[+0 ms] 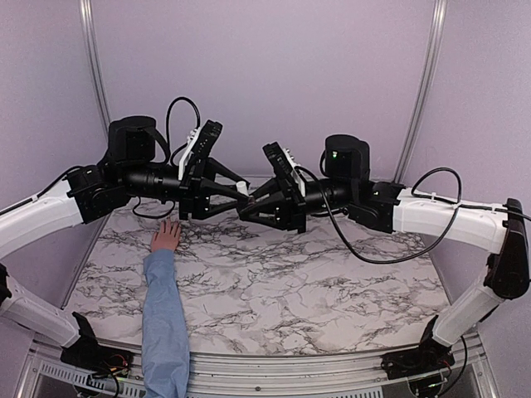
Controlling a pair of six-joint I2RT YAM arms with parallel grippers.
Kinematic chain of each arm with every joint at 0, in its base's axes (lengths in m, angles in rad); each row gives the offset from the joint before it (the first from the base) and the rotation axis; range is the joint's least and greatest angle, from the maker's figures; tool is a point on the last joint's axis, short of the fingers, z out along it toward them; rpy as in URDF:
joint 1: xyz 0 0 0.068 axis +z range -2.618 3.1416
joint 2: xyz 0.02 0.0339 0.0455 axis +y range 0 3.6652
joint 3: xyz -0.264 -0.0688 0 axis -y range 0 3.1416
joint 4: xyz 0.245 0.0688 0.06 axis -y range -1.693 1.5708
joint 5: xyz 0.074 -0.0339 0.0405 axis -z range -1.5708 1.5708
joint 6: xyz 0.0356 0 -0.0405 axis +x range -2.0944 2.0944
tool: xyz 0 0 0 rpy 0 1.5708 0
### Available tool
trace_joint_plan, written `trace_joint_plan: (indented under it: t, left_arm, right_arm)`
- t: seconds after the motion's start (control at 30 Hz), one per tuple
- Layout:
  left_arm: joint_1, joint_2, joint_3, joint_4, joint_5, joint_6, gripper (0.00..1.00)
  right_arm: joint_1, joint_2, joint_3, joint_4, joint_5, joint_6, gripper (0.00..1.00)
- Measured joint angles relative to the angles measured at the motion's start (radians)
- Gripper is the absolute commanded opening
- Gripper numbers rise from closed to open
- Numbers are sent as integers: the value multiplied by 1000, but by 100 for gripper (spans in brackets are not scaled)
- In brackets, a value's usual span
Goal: Paint the nails
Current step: Unscrew the nail polish bottle.
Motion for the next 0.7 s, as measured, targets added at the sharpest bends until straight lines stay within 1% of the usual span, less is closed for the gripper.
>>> trace_joint_plan:
  t: [0.17, 0.33, 0.43, 0.57, 0.7]
  left_arm:
    - [0, 0, 0, -16, 2, 13, 28]
    - [1, 0, 10, -37, -10, 20, 10]
    - [1, 0, 13, -42, -22, 24, 0]
    - [1, -1, 13, -43, -67, 13, 0]
    - [1, -1, 13, -42, -144, -14, 0]
  right_arm:
    - [0, 15, 3, -16, -16, -1, 0]
    - [0, 19, 5, -28, -23, 0, 0]
    - [-4, 19, 5, -32, -11, 0, 0]
    - [-6, 19, 5, -31, 46, 0, 0]
    - [-5, 19, 5, -30, 138, -1, 0]
